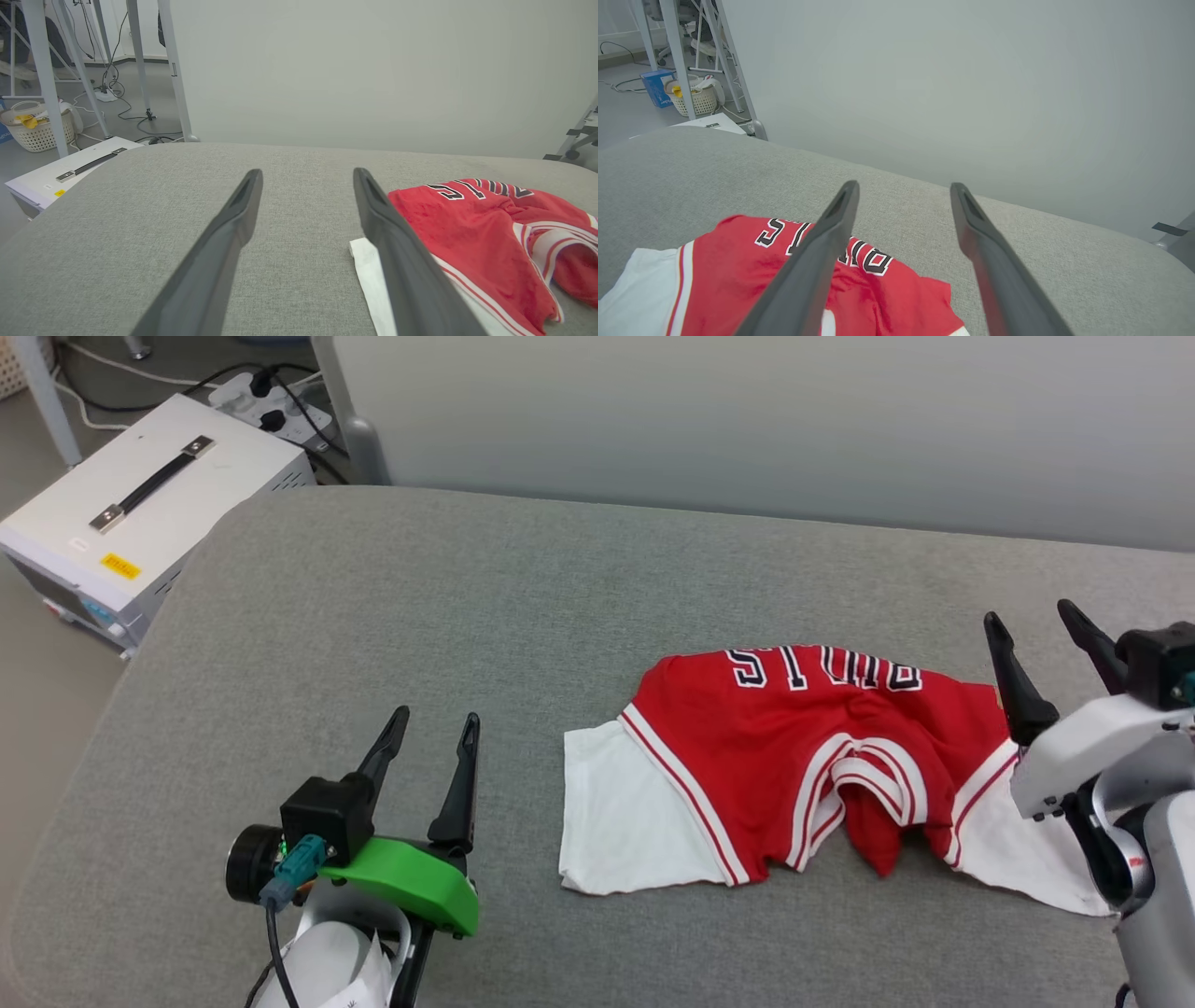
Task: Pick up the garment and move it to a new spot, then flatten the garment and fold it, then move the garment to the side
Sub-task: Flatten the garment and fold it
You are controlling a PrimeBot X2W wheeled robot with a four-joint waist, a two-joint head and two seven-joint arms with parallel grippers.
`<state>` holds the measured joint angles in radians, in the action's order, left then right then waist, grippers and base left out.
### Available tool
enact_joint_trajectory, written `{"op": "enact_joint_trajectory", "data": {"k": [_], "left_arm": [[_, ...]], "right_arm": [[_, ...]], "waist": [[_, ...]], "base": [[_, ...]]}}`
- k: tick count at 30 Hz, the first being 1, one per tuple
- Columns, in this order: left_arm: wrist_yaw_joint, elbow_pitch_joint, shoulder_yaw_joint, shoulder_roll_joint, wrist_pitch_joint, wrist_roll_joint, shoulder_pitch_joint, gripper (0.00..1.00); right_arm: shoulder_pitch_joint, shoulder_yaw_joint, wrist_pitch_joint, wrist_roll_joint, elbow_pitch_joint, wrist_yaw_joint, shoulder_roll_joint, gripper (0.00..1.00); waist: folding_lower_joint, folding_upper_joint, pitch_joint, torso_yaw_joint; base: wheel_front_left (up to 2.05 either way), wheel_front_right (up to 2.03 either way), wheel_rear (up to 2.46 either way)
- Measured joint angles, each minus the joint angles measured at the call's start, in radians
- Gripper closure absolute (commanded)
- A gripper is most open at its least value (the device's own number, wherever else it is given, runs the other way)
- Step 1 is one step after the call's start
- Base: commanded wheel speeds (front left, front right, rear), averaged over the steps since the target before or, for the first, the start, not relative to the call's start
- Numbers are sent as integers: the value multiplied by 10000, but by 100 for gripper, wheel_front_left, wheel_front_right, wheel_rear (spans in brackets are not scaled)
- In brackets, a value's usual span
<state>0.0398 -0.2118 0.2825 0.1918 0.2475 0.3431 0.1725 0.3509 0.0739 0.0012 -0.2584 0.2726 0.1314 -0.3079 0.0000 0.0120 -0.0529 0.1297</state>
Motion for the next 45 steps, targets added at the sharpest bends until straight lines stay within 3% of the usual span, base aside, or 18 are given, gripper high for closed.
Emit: {"op": "enact_joint_trajectory", "data": {"k": [9, 16, 21, 26, 34, 39, 45], "left_arm": [[65, 577, -558, -169, 82, -4, -578, 0], [357, 656, -803, -372, 84, -169, -1156, 0], [543, 560, -871, -483, 67, 17, -1140, 0], [566, 445, -558, -130, -1910, 48, -961, 0], [-104, 1275, 17, 257, -6521, 293, -867, 0], [-430, 1659, 232, 550, -7712, 115, -1002, 0], [-708, 1285, 288, 800, -7952, -117, -1081, 0]], "right_arm": [[-2166, -617, -1076, -31, -2213, 0, 763, 0], [-3208, -1035, -1262, 155, -2984, 0, 1528, 0], [-3334, -1197, -1080, 610, -3338, 0, 1634, 0], [-3334, -1390, -915, 708, -3695, 0, 1691, 0], [-3334, -1496, -759, 784, -3944, 0, 1848, 0], [-3328, -1465, -761, 792, -3940, 0, 1948, 0], [-3282, -1509, -773, 779, -3917, 0, 2029, 0]], "waist": [[0, 0, 268, -816], [0, 0, 315, -1195], [0, 0, 195, -1334], [0, 0, -50, -1507], [0, 0, -508, -1908], [0, 0, -757, -2167], [0, 0, -1112, -2360]], "base": [[0, 0, 0], [0, 0, 0], [0, 0, 0], [0, 0, 0], [0, 0, 0], [0, 0, 0], [0, 0, 0]]}}
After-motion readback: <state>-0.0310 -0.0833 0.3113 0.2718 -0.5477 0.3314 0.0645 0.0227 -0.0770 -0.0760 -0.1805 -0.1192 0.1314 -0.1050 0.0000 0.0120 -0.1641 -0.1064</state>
